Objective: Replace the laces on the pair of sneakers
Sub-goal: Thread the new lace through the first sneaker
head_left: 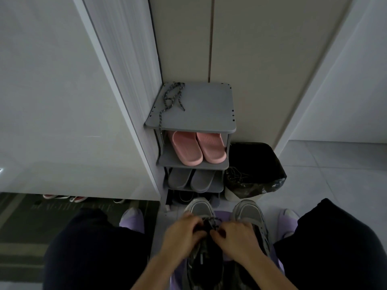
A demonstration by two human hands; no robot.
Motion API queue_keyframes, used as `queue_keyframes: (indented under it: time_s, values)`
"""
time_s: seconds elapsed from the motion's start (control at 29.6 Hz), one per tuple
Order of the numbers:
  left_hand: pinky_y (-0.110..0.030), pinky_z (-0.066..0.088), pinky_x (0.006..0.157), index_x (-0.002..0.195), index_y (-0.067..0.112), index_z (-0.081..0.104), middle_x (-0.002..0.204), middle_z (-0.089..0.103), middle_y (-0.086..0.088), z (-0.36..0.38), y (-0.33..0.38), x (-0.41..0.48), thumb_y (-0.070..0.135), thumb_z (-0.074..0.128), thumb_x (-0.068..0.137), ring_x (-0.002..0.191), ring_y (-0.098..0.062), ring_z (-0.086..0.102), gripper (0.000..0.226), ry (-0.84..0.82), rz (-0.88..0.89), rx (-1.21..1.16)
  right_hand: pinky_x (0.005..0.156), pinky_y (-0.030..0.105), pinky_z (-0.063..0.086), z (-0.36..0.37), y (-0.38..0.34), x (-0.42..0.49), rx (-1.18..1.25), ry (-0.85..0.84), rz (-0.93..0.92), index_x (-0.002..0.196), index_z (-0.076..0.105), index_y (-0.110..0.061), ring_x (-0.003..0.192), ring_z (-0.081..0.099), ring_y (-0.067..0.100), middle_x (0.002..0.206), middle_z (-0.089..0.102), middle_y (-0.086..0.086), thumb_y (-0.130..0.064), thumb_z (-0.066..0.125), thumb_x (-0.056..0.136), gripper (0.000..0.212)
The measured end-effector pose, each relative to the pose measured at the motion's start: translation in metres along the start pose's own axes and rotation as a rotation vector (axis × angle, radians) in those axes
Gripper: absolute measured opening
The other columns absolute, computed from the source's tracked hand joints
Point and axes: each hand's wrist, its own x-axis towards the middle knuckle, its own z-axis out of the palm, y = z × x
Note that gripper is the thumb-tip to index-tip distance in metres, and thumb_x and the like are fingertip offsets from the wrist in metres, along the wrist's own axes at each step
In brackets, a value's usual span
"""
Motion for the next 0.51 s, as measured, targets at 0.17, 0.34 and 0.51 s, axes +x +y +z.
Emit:
queue_keyframes:
  time_s: [0.17, 0.34, 0.51]
  values:
    - [-0.029, 0.044, 0.082, 0.119, 0.015, 0.049, 0.124, 0.044, -0.005, -0.002, 0.025, 0.013, 0.024, 0.052, 0.089, 0.106, -0.02, 0.053, 0.032, -0.004, -0.033, 0.257, 0.094, 0.032, 0.034, 0.002, -0.004, 0.001, -0.113, -0.007, -0.007, 0.097, 0.061, -0.02, 0.101, 0.061, 0.024, 0.103, 0.069, 0.005, -0.048, 0.036, 0.093, 0.038]
    - [-0.029, 0.041, 0.079, 0.111, 0.013, 0.055, 0.122, 0.046, -0.006, -0.007, 0.024, 0.019, 0.02, 0.047, 0.092, 0.107, -0.021, 0.053, 0.022, -0.004, 0.013, 0.324, 0.094, 0.032, 0.036, 0.004, -0.006, 0.001, -0.063, 0.03, 0.021, 0.099, 0.063, -0.015, 0.098, 0.062, 0.027, 0.099, 0.069, 0.008, -0.043, 0.038, 0.093, 0.038]
    - [-0.032, 0.044, 0.081, 0.108, 0.007, 0.059, 0.119, 0.048, -0.009, -0.012, 0.027, 0.026, 0.02, 0.05, 0.09, 0.105, -0.025, 0.054, 0.024, -0.147, 0.023, 0.367, 0.087, 0.029, 0.039, 0.007, -0.005, 0.001, -0.019, 0.049, 0.033, 0.105, 0.063, -0.02, 0.096, 0.062, 0.025, 0.099, 0.07, 0.006, -0.04, 0.036, 0.094, 0.035]
